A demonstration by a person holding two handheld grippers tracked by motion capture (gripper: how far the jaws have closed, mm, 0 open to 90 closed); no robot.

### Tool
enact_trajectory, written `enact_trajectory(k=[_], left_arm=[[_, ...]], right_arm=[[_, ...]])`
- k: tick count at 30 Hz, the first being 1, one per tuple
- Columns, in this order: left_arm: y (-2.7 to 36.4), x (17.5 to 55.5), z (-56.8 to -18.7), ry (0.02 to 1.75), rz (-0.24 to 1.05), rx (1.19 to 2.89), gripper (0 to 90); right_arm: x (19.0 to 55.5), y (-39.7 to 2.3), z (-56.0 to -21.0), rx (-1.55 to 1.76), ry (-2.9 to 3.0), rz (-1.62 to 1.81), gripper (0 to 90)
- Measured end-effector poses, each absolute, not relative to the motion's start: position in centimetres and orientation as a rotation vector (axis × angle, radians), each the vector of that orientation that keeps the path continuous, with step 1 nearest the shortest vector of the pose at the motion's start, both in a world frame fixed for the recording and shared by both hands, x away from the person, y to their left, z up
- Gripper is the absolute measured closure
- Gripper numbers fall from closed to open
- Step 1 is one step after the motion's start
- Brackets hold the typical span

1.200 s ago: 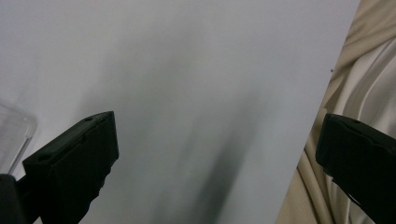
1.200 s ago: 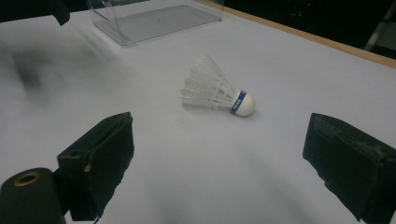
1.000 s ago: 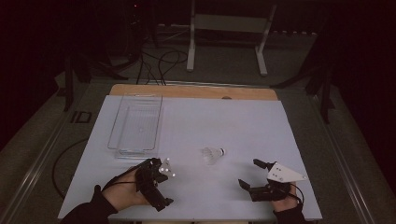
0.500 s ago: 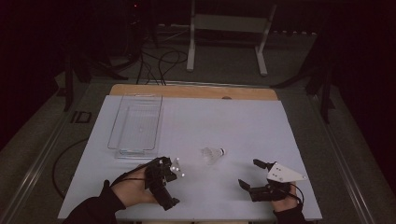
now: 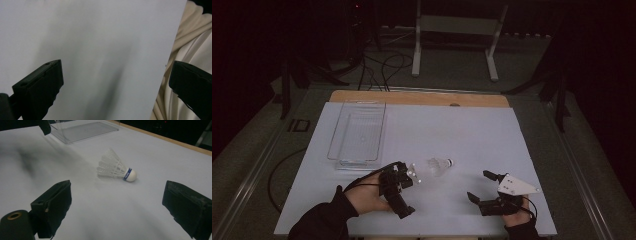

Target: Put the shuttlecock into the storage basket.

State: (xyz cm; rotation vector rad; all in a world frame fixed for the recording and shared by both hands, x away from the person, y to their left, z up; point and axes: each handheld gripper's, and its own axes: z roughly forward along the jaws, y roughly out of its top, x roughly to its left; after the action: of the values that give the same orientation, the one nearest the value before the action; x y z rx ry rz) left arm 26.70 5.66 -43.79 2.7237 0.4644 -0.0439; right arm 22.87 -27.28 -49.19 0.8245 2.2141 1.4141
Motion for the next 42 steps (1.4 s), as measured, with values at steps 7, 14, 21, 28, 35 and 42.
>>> enact_trajectory(k=[7,14,21,28,35,42], left_arm=[[4.4,27.6,-43.5,0.454,-0.049,2.723,1.0],[3.3,28.3,-43.6,0.449,-0.062,2.723,1.4],[2.3,29.1,-43.8,0.445,-0.071,2.728,1.5],[1.4,29.9,-44.2,0.463,-0.081,2.719,1.5],[0.5,30.9,-44.3,0.480,-0.081,2.702,1.5],[-0.2,31.7,-44.6,0.493,-0.096,2.697,2.9]], right_arm=[[22.9,-27.2,-49.2,0.826,2.215,1.414,8.7],[22.9,-27.2,-49.2,0.830,2.216,1.413,8.7],[22.9,-27.2,-49.2,0.827,2.216,1.411,8.8],[22.9,-27.3,-49.2,0.819,2.212,1.412,8.7],[22.9,-27.3,-49.2,0.821,2.213,1.409,8.7],[22.9,-27.3,-49.2,0.820,2.214,1.407,8.8]])
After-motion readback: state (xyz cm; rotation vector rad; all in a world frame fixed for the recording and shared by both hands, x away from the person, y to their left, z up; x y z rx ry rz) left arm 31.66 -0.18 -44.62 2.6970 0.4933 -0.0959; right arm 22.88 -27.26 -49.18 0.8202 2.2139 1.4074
